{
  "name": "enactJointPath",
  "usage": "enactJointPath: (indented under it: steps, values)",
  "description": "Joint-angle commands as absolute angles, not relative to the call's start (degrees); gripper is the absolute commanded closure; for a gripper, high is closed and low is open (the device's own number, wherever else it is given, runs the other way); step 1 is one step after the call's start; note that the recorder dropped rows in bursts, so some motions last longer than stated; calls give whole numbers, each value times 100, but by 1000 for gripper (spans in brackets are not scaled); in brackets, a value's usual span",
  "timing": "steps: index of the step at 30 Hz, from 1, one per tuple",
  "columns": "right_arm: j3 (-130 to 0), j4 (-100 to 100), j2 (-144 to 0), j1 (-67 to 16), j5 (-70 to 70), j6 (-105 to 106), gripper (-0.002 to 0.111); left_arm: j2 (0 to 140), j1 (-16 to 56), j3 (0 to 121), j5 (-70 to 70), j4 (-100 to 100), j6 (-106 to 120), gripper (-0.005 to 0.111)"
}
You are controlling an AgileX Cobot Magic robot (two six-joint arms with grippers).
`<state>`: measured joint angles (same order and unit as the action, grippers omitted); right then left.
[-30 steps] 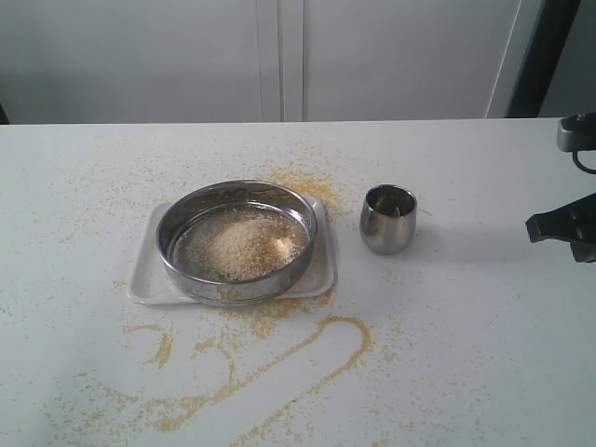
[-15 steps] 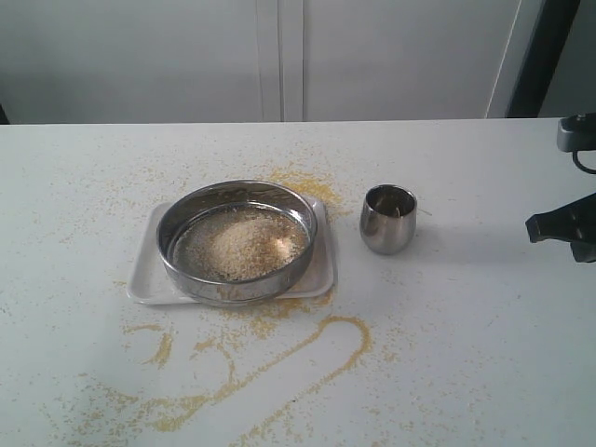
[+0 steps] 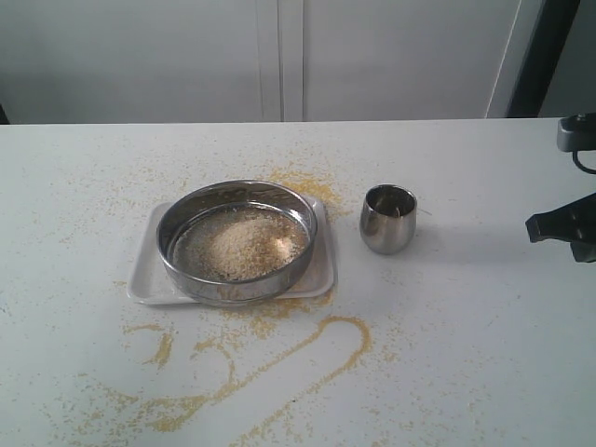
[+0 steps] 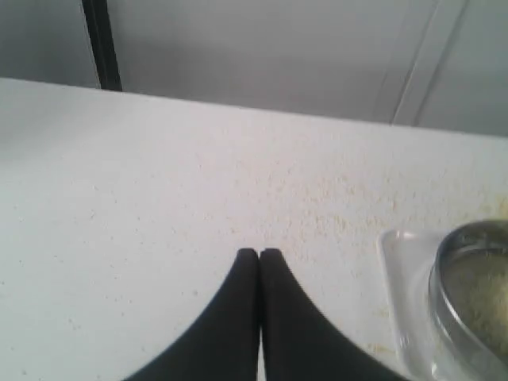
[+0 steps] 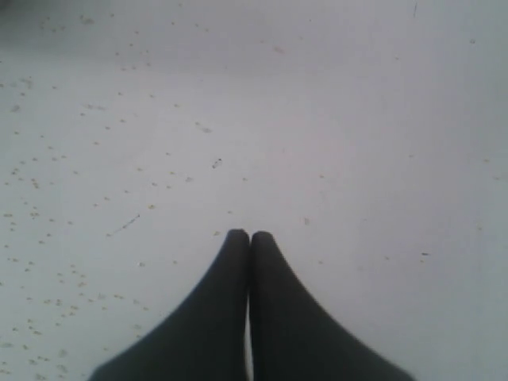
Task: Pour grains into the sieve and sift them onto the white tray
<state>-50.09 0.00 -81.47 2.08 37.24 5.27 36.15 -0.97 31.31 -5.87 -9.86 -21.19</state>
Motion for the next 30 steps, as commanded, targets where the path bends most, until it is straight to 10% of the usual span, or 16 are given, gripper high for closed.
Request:
enactJointPath:
  steps: [1, 30]
  values:
    - [-4978, 0, -8109, 233, 3669, 526, 108, 4391, 349, 3684, -1504, -940, -1533, 107]
    - [-4978, 0, -8109, 233, 3669, 526, 108, 8349, 1129, 6317, -3722, 1369, 1052, 107]
